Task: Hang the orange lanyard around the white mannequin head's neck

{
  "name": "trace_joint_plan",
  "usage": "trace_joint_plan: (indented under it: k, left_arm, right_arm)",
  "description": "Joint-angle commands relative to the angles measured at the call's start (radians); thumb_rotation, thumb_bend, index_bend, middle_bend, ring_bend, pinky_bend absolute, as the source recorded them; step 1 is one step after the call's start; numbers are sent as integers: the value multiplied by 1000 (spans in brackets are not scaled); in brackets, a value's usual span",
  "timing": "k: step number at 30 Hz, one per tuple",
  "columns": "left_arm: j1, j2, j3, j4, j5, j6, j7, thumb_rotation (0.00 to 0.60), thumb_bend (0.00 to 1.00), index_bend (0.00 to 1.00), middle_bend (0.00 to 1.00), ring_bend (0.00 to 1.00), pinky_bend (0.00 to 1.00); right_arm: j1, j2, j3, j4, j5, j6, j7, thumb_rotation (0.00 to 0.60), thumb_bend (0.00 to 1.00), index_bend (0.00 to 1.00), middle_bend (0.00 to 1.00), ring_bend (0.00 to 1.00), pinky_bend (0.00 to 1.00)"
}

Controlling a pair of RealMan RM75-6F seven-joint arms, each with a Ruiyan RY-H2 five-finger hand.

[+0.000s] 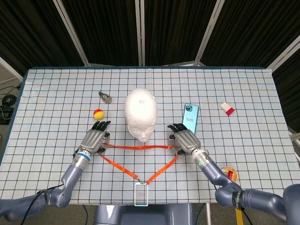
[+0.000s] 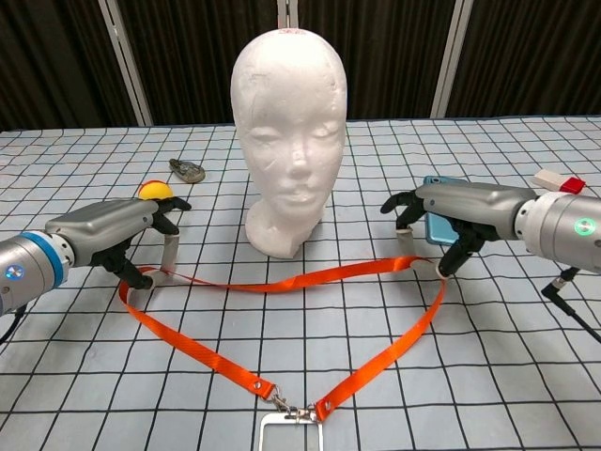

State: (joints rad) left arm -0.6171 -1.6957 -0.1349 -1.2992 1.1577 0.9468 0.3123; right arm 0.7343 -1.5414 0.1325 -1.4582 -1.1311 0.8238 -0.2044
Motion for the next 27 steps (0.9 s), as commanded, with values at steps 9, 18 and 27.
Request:
trace_joint_plan:
  k: [9, 18, 27]
  left_arm:
    - [59, 128, 38, -193, 142, 151, -42, 600, 438, 694, 0, 0, 0]
    - [90, 236, 3, -358, 192, 259, -49, 600, 438, 709, 0, 0, 0]
    - [66, 346, -90, -512, 106, 251, -7, 600, 438, 708, 0, 0, 0]
  right_arm:
    - [-45, 96, -40, -136, -159, 131, -33, 600, 478, 731, 105, 0, 0]
    - [-74, 190, -6, -309, -245, 233, 26, 600, 477, 733, 114, 0, 0]
    - [-56, 260, 95, -466, -206, 281, -14, 600, 478, 733, 117, 0, 0]
